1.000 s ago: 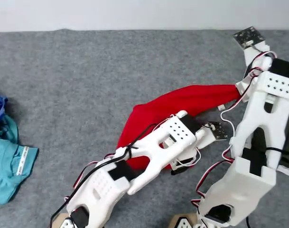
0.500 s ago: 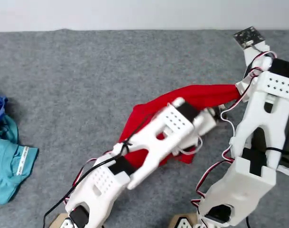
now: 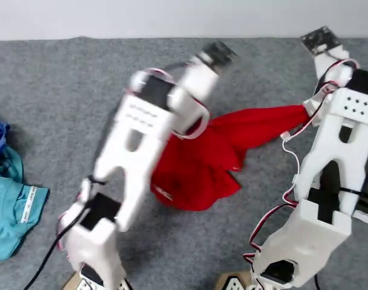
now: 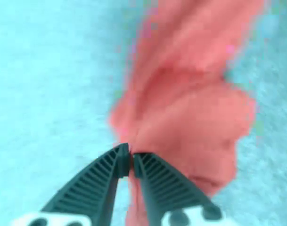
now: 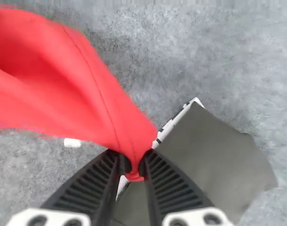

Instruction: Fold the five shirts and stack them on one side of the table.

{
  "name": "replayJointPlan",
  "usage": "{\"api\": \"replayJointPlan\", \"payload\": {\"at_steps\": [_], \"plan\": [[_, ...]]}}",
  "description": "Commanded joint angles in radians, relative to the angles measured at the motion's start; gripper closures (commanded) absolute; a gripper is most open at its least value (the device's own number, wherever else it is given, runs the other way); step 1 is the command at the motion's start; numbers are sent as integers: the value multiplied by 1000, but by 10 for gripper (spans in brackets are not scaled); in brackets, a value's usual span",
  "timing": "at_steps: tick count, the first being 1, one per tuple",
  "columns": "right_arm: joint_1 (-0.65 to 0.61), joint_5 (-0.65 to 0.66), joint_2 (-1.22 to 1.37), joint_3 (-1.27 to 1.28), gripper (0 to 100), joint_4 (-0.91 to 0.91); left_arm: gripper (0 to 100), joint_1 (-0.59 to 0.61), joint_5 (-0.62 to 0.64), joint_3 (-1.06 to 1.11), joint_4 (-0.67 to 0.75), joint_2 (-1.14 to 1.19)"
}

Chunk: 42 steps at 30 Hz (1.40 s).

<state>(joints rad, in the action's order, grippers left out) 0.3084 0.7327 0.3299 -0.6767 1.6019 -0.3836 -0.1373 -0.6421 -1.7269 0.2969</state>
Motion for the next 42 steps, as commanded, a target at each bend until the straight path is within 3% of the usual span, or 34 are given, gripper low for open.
{"api": "replayJointPlan", "payload": {"at_steps": [1, 4, 9, 15, 22, 32, 37, 42], "plan": [[-31, -11, -21, -203, 988, 90, 995, 98, 2, -38, -26, -181], [-58, -11, -21, -370, 988, 183, 995, 172, -8, -50, -23, -282], [-77, -37, -45, -605, 988, 194, 995, 285, -71, -186, 5, -396], [-113, -37, -151, -704, 988, 193, 995, 414, -92, -389, 123, -428], [-108, -32, -298, -704, 988, 191, 995, 450, -126, -545, 129, -433], [-93, 34, -490, -698, 988, 194, 995, 451, -195, -782, -29, -442], [-33, 71, -585, -597, 988, 194, 995, 445, -236, -702, -29, -557], [-27, 104, -717, -359, 988, 194, 995, 450, -272, -467, -29, -698]]}}
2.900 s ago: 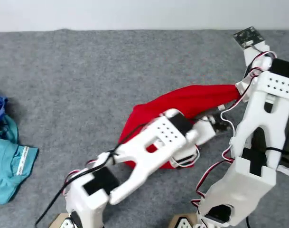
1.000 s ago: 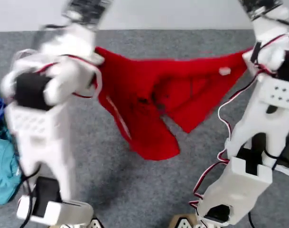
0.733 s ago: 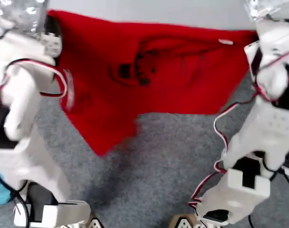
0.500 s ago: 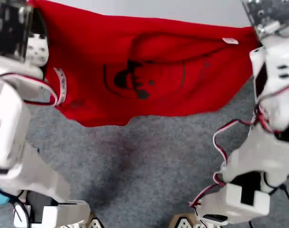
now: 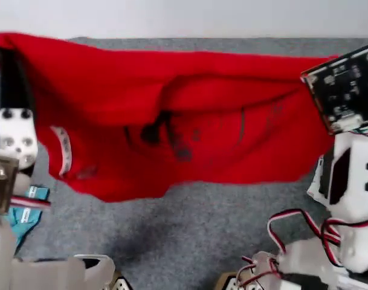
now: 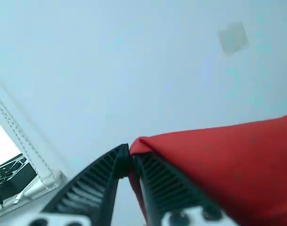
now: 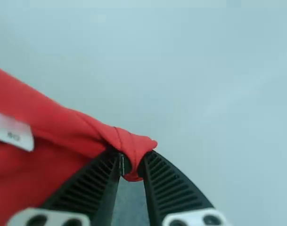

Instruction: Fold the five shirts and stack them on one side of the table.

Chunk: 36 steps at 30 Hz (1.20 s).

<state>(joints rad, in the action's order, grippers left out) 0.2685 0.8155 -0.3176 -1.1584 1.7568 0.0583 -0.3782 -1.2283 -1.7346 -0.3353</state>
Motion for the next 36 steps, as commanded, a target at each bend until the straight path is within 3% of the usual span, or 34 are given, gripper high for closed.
{"api": "replayJointPlan", "payload": {"at_steps": [1, 10, 13, 16, 22, 28, 36], "plan": [[13, 29, -94, 186, 988, 39, 995, 8, -38, 179, -21, -94], [-142, 72, -202, 815, 988, 36, 995, 0, -123, 817, 5, -129], [-206, 55, -162, 991, 988, -28, 995, 5, -120, 989, 127, -61], [-220, -14, -93, 1114, 988, -206, 995, 5, -118, 1089, 285, 21], [-220, -51, 131, 1155, 988, -527, 995, 2, -48, 1107, 555, 226], [-213, -69, 371, 1033, 988, -774, 995, 5, -35, 1069, 809, 394], [-213, -92, 690, 706, 988, -946, 995, 8, -35, 684, 870, 663]]}}
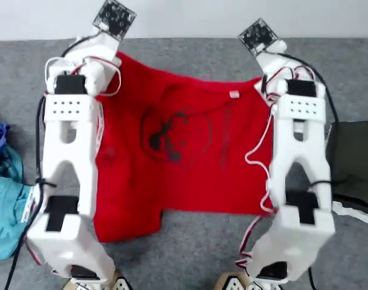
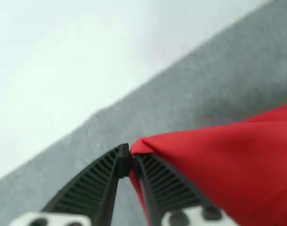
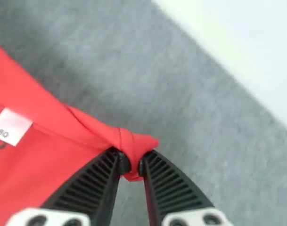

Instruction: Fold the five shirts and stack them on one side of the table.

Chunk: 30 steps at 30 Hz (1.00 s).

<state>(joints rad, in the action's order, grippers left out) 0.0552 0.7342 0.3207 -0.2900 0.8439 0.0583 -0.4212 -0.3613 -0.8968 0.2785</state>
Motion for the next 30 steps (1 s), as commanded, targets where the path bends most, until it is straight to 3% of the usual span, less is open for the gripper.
{"api": "replayJointPlan", "payload": {"at_steps": [1, 10, 14, 20, 23, 30], "plan": [[1, -11, 84, -207, 988, -33, 995, 8, 6, -239, 31, 87], [-4, -8, 291, -540, 988, -33, 995, 8, 6, -691, -130, 358], [-7, -6, 321, -595, 988, 22, 995, 5, 6, -842, -267, 439], [-36, -5, 323, -631, 988, 360, 995, 9, -6, -972, -626, 499], [-41, -5, 323, -664, 987, 559, 995, 6, -109, -983, -847, 511], [-41, -9, 325, -750, 984, 903, 995, 58, -210, -748, -862, 439]]}}
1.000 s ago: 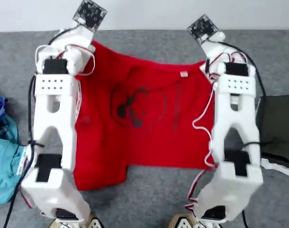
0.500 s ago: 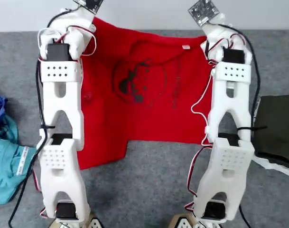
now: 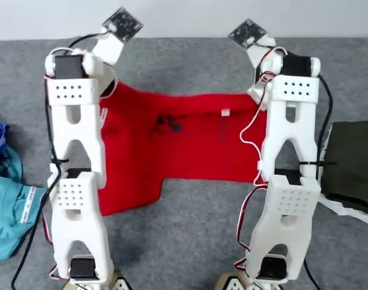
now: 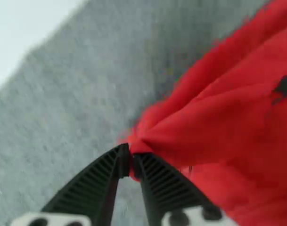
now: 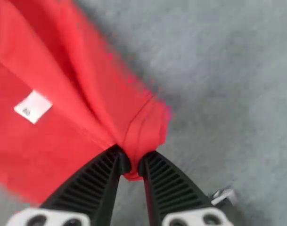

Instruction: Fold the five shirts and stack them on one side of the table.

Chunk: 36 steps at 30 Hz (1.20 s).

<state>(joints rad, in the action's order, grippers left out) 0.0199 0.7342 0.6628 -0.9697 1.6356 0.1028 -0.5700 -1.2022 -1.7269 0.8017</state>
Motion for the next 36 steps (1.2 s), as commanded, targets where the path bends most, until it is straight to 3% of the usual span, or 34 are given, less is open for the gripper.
{"api": "replayJointPlan", "payload": {"at_steps": [1, 8, 14, 23, 36], "plan": [[-5, -9, -16, -77, 984, 147, 995, 14, -81, 151, -32, -106], [7, -11, -38, 15, 986, 163, 995, -2, -236, 595, -29, -308], [12, -21, -130, 221, 986, 163, 995, 2, -285, 799, -29, -420], [12, -37, -260, 377, 986, 162, 995, 21, -328, 972, -29, -523], [10, -32, -444, 514, 987, 162, 995, 89, -377, 1026, -32, -631]]}}
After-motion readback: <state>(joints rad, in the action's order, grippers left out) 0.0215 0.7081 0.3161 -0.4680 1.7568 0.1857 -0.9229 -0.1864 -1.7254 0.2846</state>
